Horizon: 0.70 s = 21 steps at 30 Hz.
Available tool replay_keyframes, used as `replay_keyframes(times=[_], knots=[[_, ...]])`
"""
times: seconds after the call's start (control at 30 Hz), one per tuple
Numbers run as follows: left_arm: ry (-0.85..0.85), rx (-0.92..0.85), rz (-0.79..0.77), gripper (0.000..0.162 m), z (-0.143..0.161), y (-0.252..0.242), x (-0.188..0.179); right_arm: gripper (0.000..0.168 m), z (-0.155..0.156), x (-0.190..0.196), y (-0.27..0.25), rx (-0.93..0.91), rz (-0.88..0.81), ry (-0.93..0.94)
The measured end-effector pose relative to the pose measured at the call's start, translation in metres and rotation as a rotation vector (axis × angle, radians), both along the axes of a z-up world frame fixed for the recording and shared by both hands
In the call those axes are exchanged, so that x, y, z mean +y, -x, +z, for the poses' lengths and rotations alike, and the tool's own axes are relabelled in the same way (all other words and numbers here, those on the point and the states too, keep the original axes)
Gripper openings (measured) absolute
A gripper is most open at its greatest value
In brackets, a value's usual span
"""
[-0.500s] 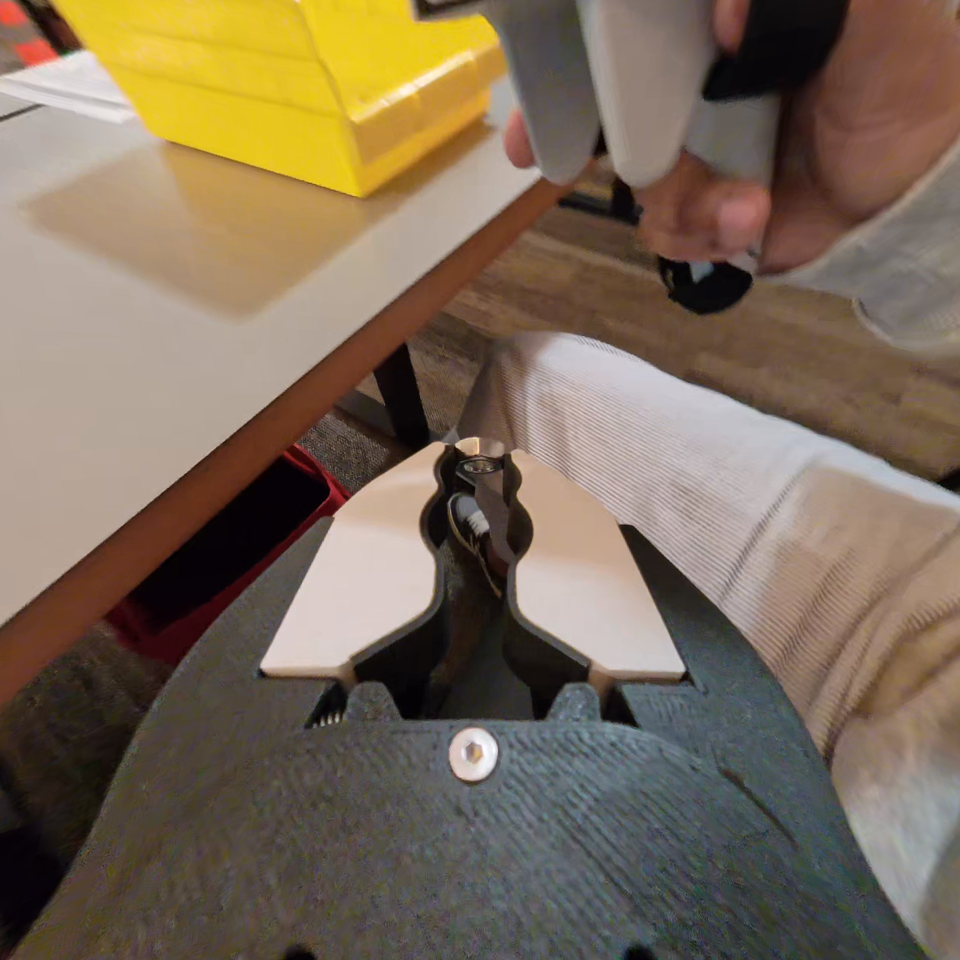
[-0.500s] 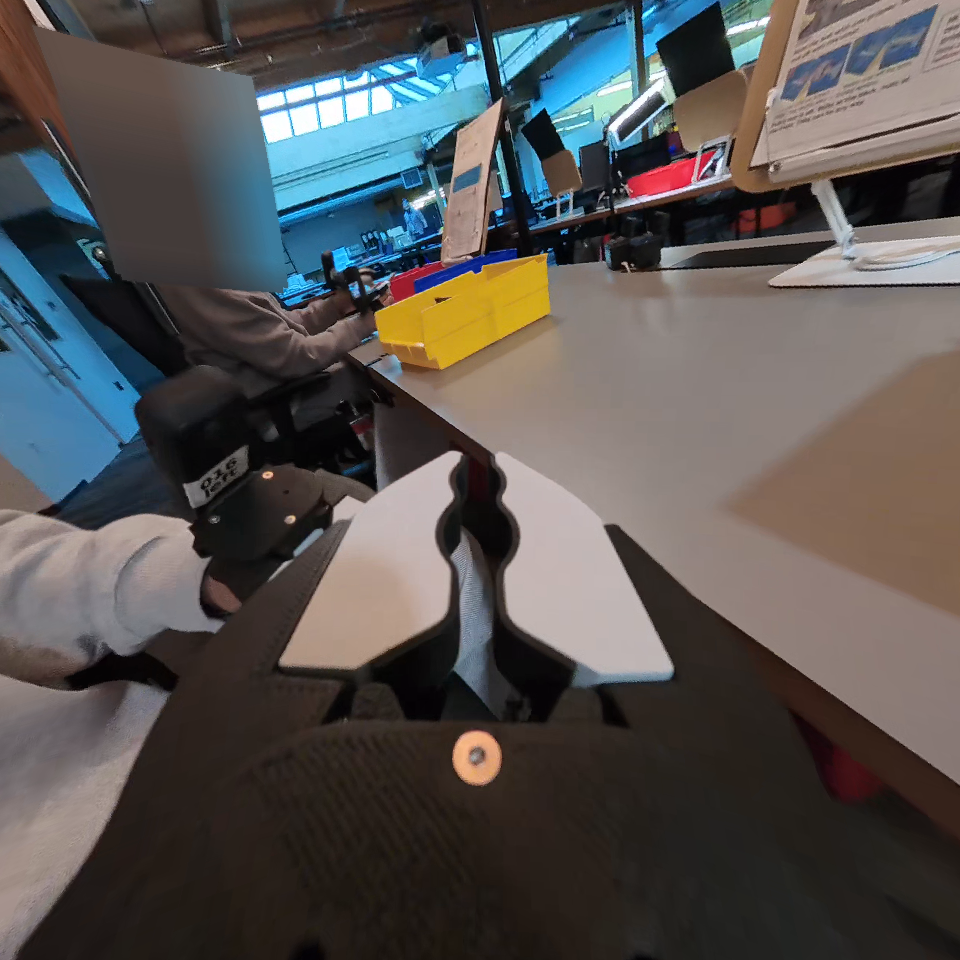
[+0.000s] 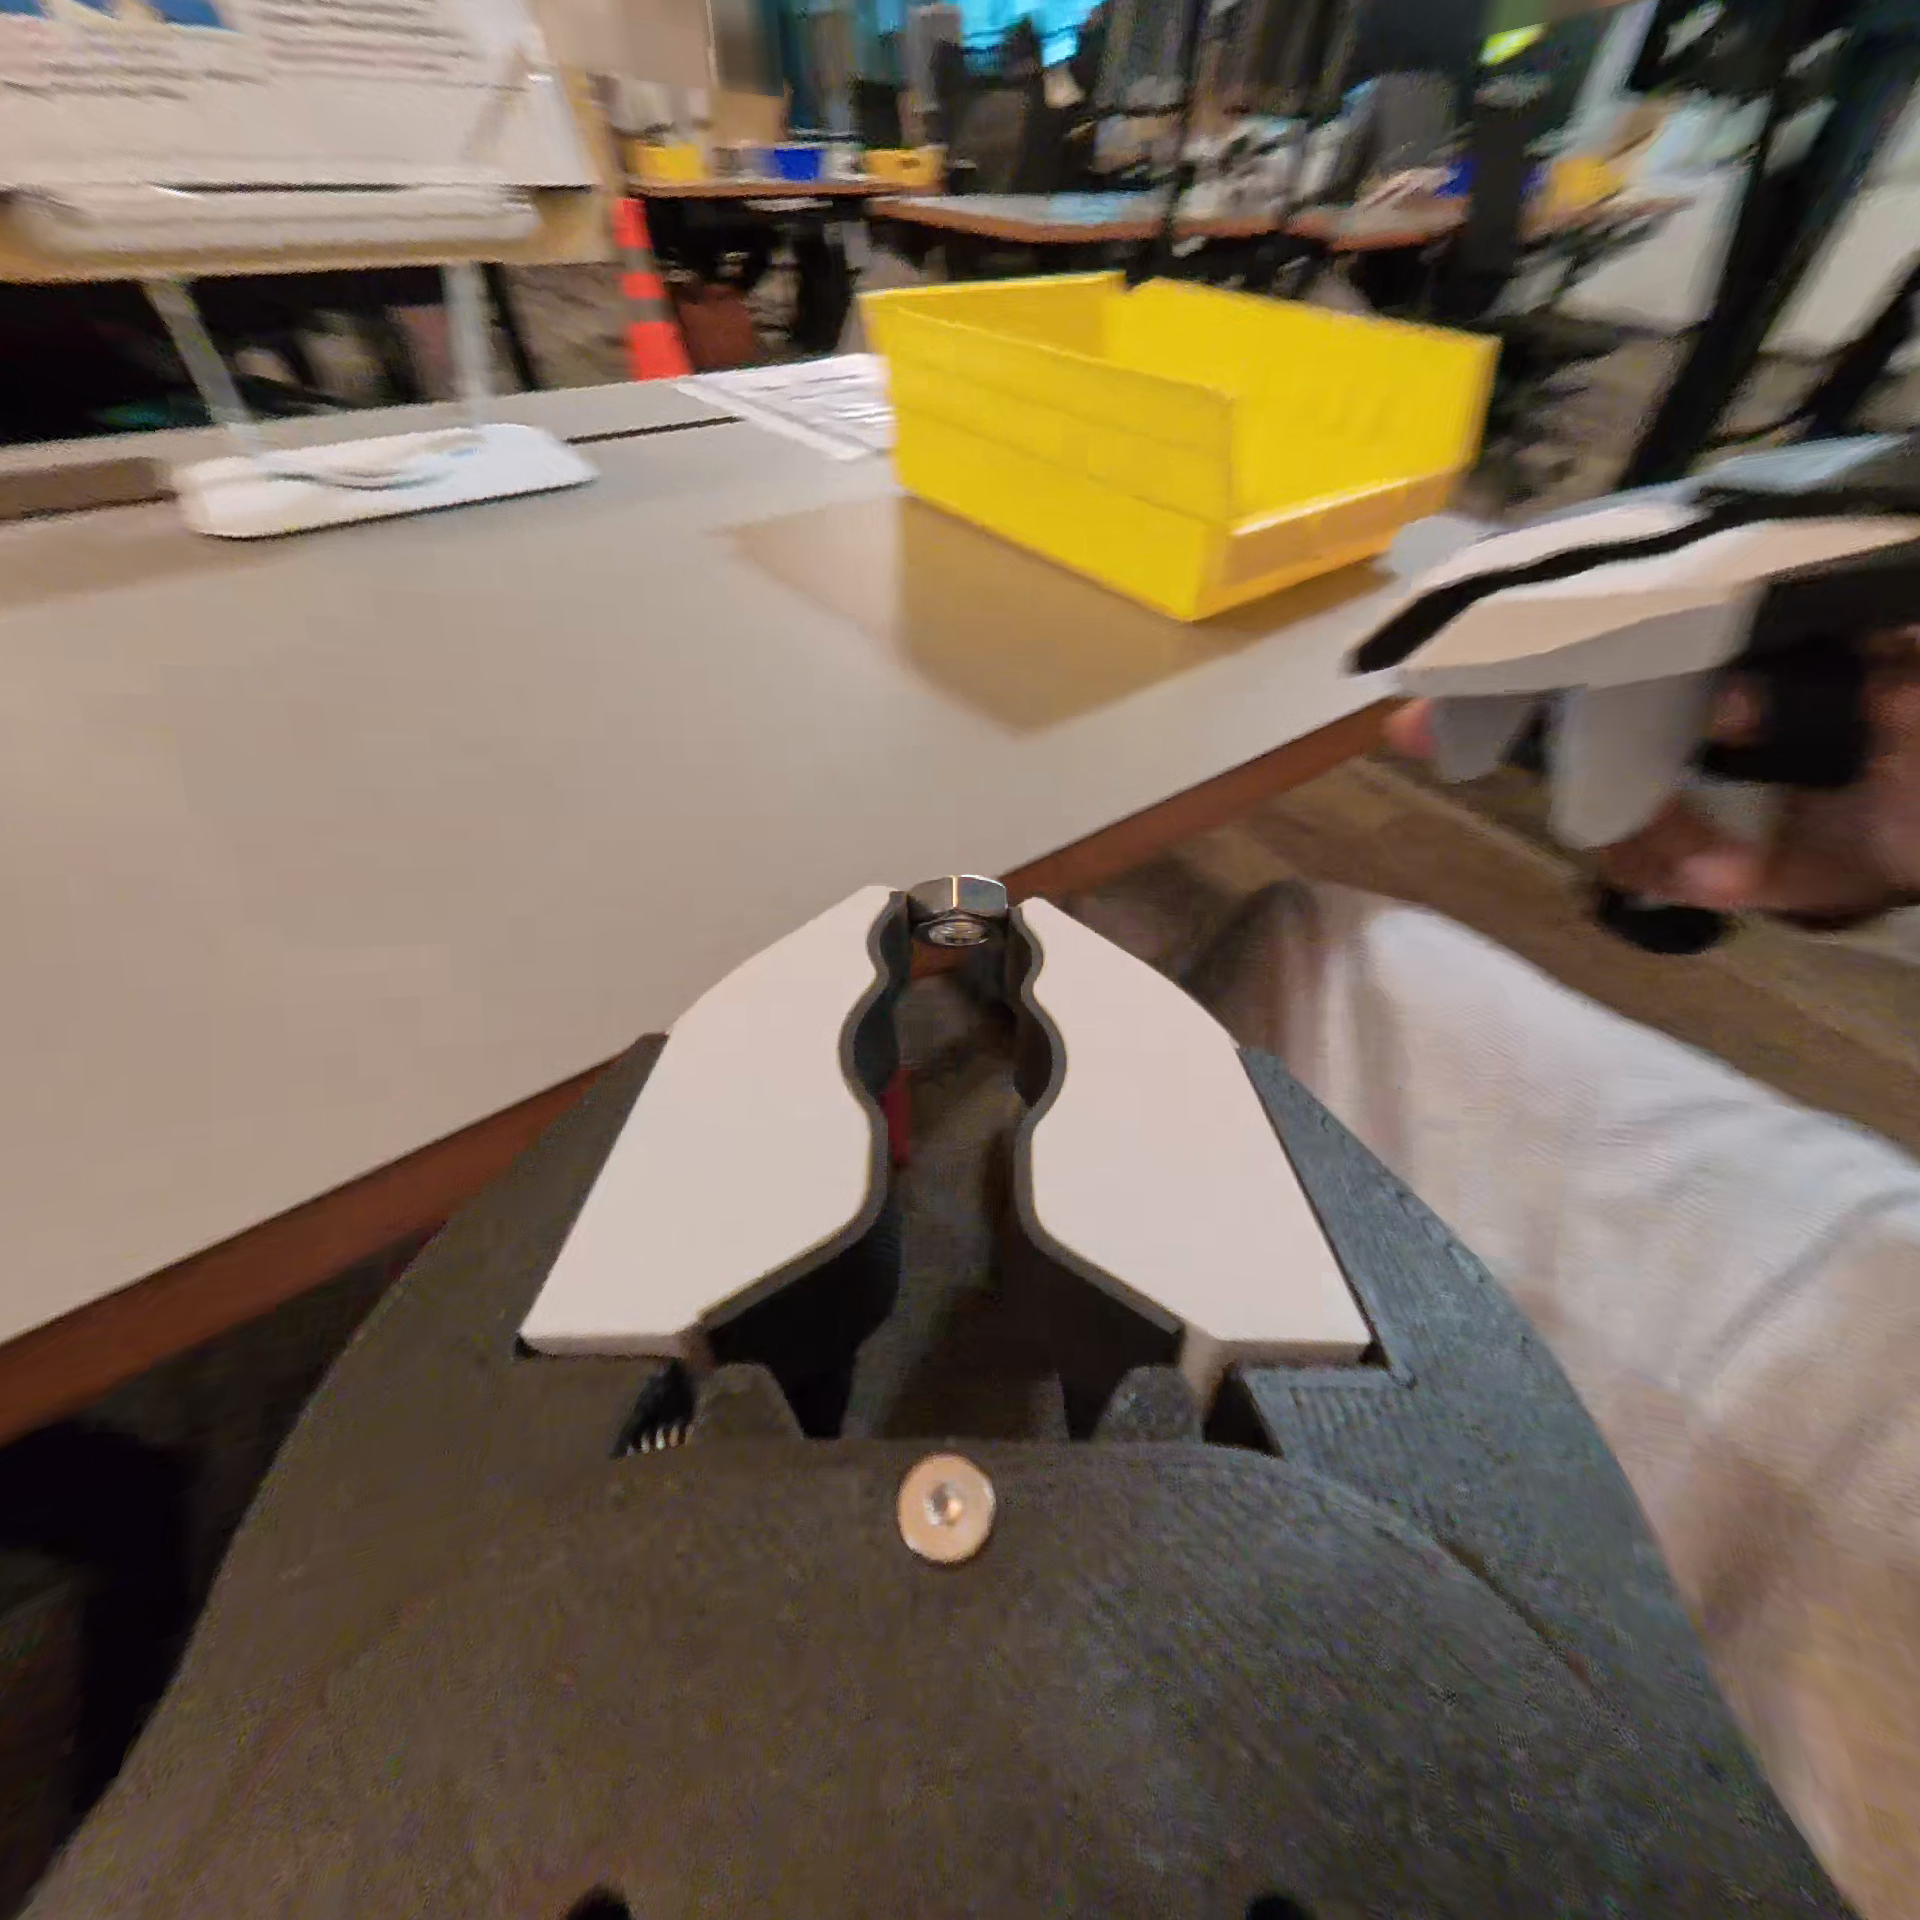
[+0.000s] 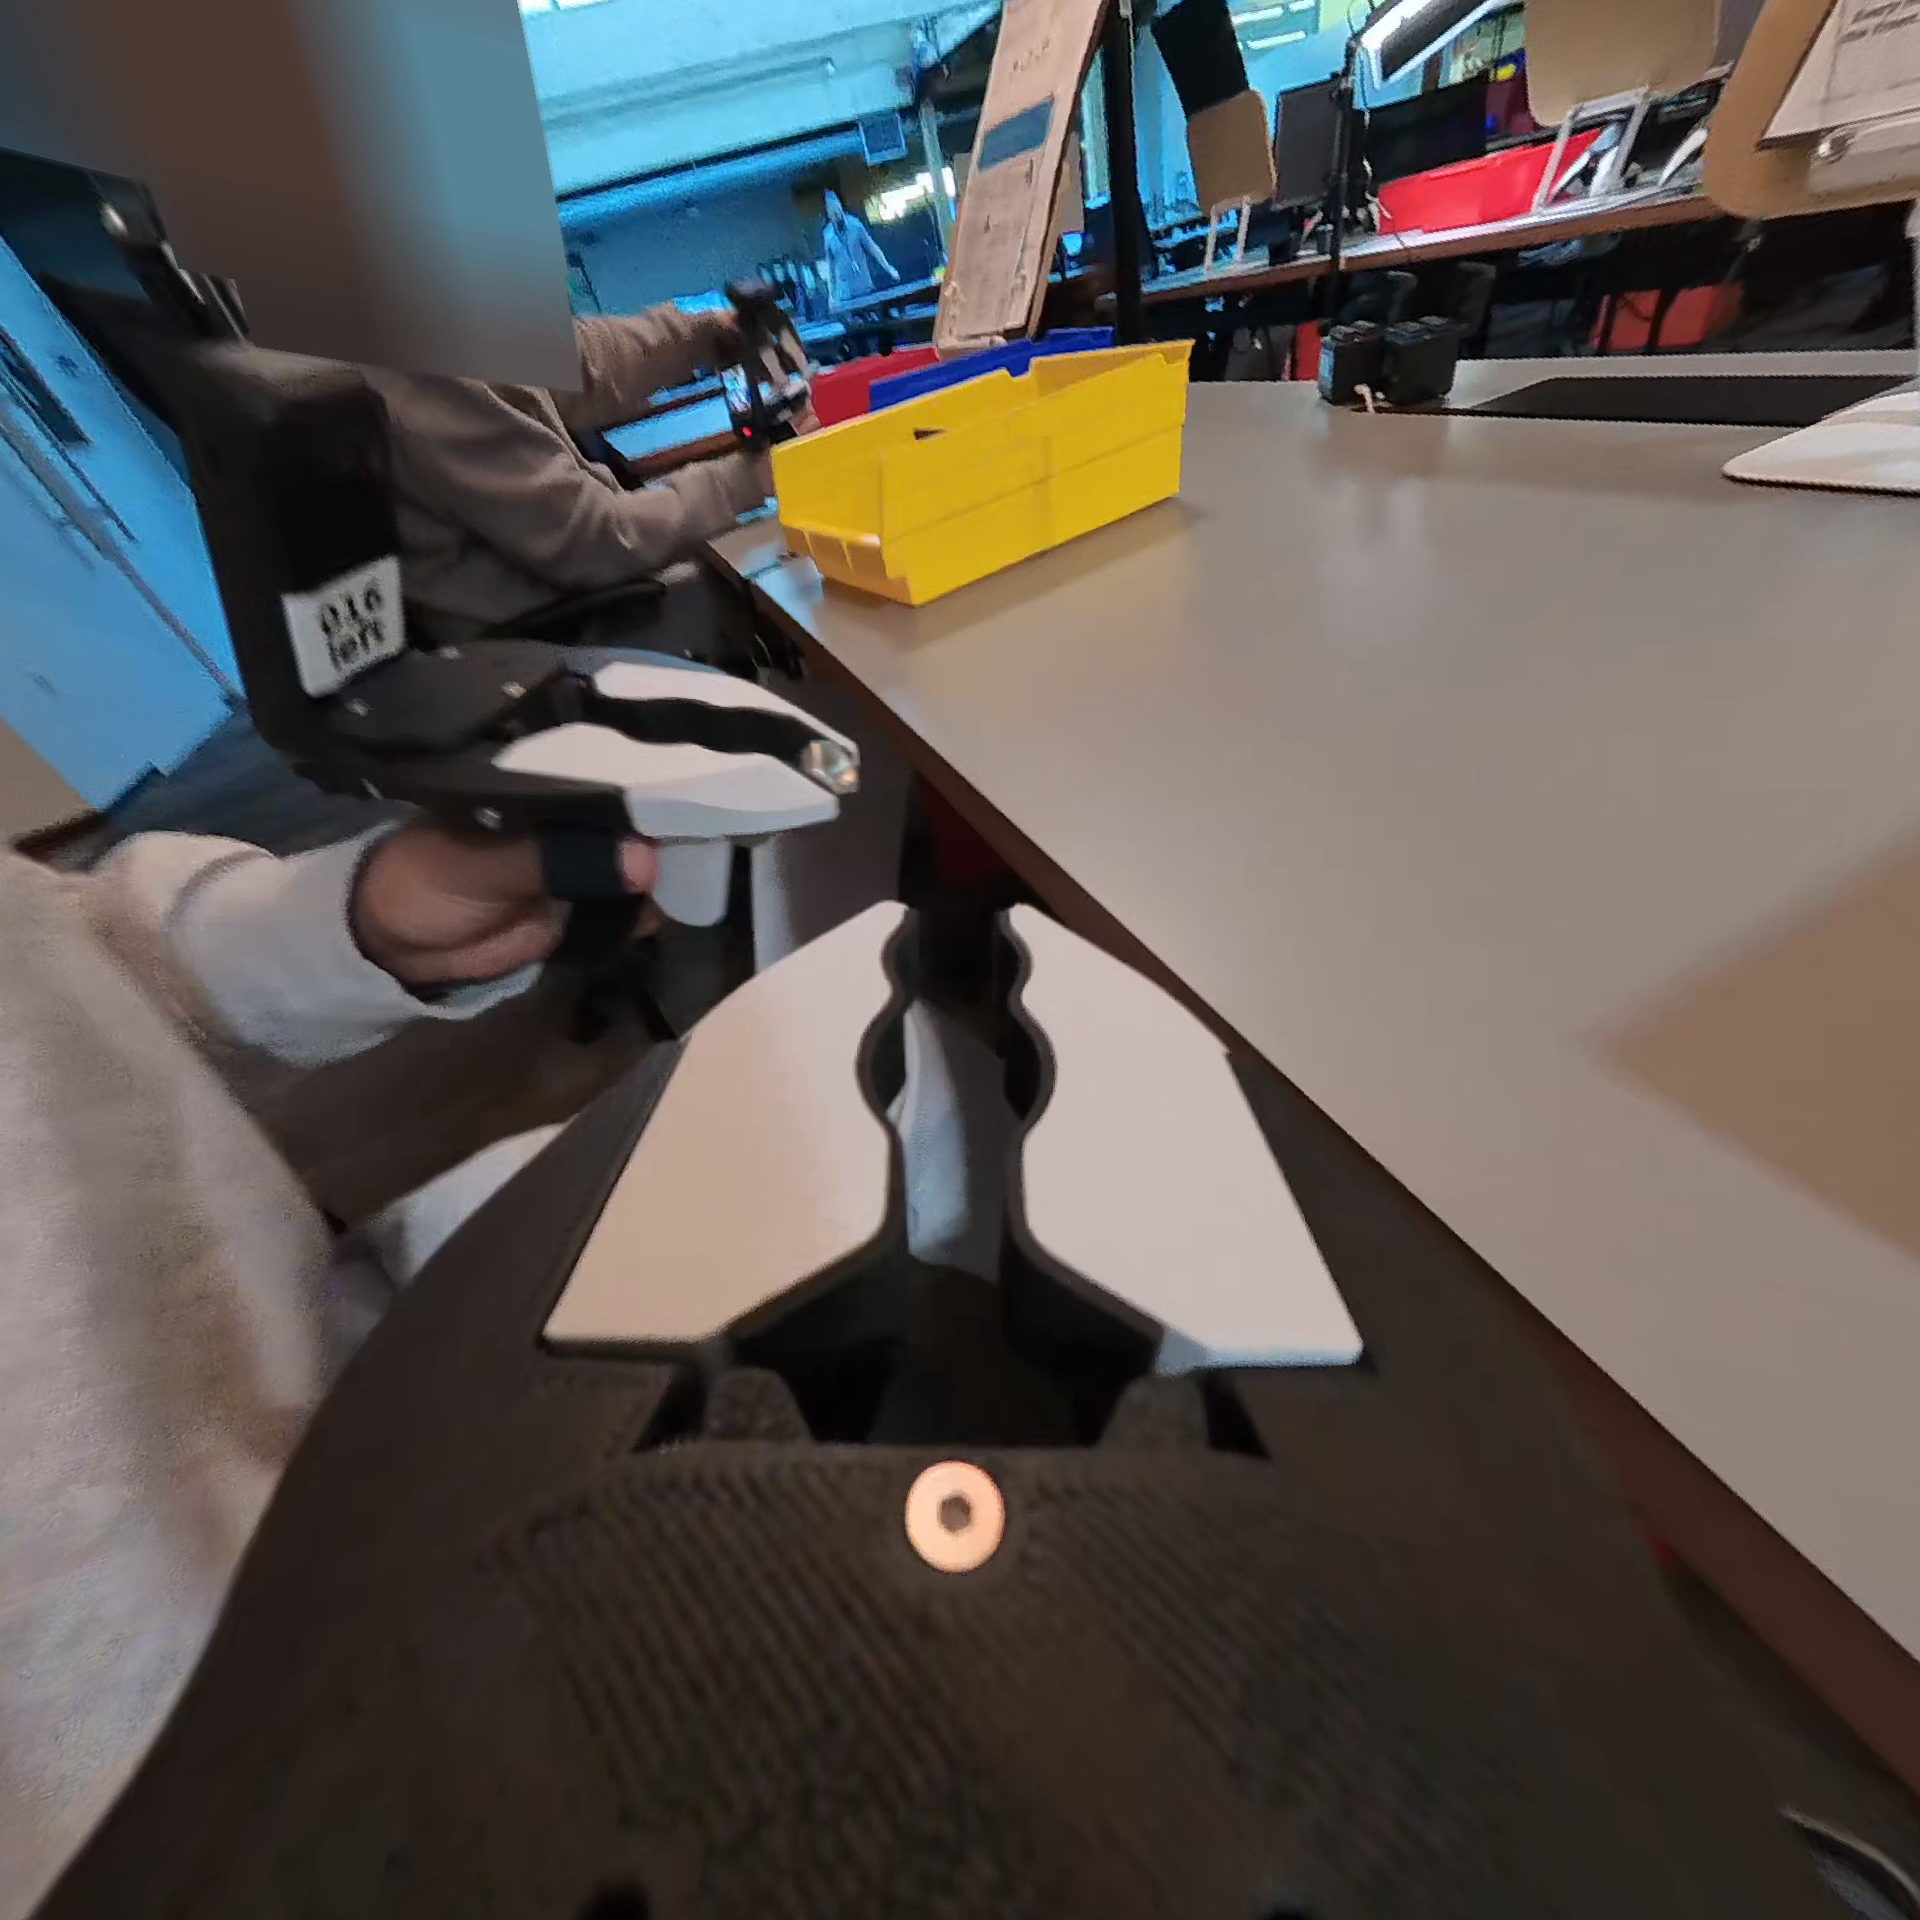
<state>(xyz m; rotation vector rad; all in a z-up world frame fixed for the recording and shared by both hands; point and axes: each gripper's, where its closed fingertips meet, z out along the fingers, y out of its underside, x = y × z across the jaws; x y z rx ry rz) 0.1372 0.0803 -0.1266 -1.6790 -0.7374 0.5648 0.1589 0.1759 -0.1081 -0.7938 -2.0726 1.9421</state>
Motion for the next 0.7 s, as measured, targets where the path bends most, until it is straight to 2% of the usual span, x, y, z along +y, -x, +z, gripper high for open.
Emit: replay_keyframes(times=[0.03,0.1,0.17,0.23,0.3,0.4,0.5,0.6,0.7], knots=[[0.051,0.038,0.057,0.018,-0.005,0.011,-0.013,0.014,0.000,-0.008,0.004,-0.008,0.007,0.028],[0.067,0.100,0.143,0.018,-0.007,0.028,-0.035,0.013,0.002,-0.027,0.016,0.000,0.023,0.072],[-0.003,0.117,0.204,0.018,-0.001,0.042,-0.054,0.014,0.009,-0.048,0.036,0.024,0.051,0.124],[-0.070,0.197,0.221,0.018,0.021,0.054,-0.066,0.018,0.011,-0.064,0.049,0.000,0.118,0.110],[-0.072,0.349,0.208,0.018,0.050,0.065,-0.071,0.016,0.018,-0.069,0.061,0.059,0.136,0.081],[-0.054,0.553,0.144,0.018,0.085,0.080,-0.063,0.013,0.050,-0.075,0.086,0.096,0.108,0.170],[-0.081,0.536,0.093,0.019,0.097,0.114,-0.051,0.012,0.067,-0.082,0.116,0.072,0.097,0.318],[-0.115,0.555,0.147,0.019,0.109,0.148,-0.056,0.014,0.061,-0.086,0.162,0.060,0.024,0.309],[-0.053,0.535,0.200,0.019,0.098,0.178,-0.062,0.013,0.054,-0.089,0.190,0.100,-0.028,0.230]])
